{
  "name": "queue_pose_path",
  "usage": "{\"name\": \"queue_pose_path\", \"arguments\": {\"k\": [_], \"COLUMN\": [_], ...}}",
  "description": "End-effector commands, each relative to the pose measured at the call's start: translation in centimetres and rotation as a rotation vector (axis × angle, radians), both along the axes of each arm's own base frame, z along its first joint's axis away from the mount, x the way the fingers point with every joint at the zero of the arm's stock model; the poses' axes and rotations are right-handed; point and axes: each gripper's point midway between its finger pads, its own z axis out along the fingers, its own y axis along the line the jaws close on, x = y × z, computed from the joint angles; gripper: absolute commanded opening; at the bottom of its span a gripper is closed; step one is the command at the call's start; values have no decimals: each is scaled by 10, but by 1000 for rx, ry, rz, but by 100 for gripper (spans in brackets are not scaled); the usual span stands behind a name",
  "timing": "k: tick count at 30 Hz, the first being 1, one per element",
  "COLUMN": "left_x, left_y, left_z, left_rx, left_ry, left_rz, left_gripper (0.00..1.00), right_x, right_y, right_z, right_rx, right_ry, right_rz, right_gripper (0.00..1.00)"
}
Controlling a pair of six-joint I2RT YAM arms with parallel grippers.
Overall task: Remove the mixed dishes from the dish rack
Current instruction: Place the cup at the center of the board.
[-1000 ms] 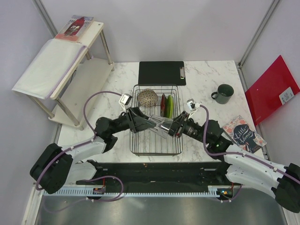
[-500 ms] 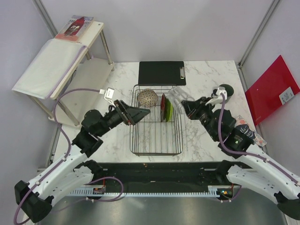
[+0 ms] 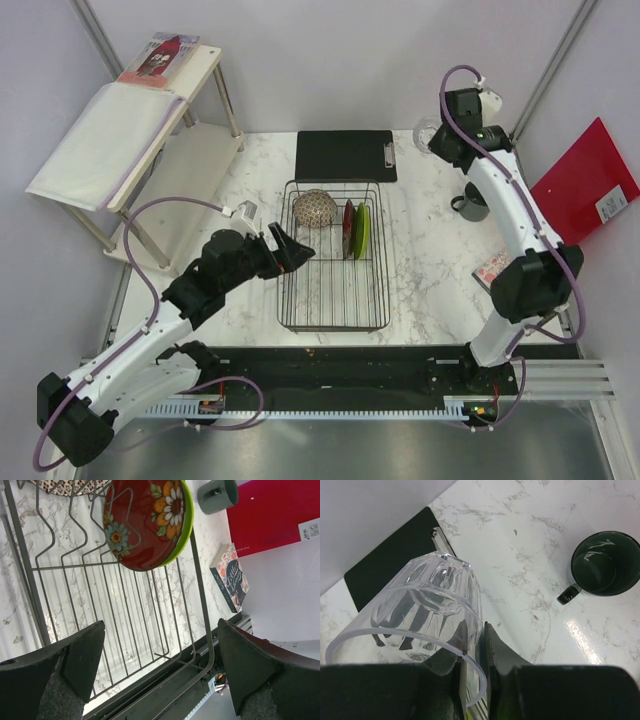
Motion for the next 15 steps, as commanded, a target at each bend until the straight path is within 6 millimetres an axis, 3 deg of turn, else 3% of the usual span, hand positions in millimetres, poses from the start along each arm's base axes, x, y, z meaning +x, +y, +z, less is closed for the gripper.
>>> {"name": "queue_pose_path", "arguments": {"k": [1, 2, 3, 6, 7, 9, 15], "left_x": [-2, -3, -3, -4, -4, -6, -9], "left_y": [7, 7, 8, 10, 10, 9, 1], "left_z": [2, 3, 2, 1, -1, -3, -16], "left_rx": [33, 32, 34, 41, 44, 44, 46], "left_ry": [-20, -26, -26, -33, -32, -24, 34], "left_rz": [4, 3, 3, 2, 3, -5, -44], "left_gripper": [99, 99, 99, 99, 99, 99, 98], "right_x": [-12, -11, -12, -29, -36, -46, -63], "right_y": [-47, -54, -80, -123, -131, -144, -152], "right_z": [14, 10, 4, -7, -19, -26, -75], "right_rx": [13, 42, 55, 82, 75, 46, 40], "right_ry": [114, 134, 152, 193, 226, 238, 345], "right_rz": [-134, -140, -197, -288, -313, -356, -399], "right_gripper": [0, 0, 0, 0, 0, 0, 0]}}
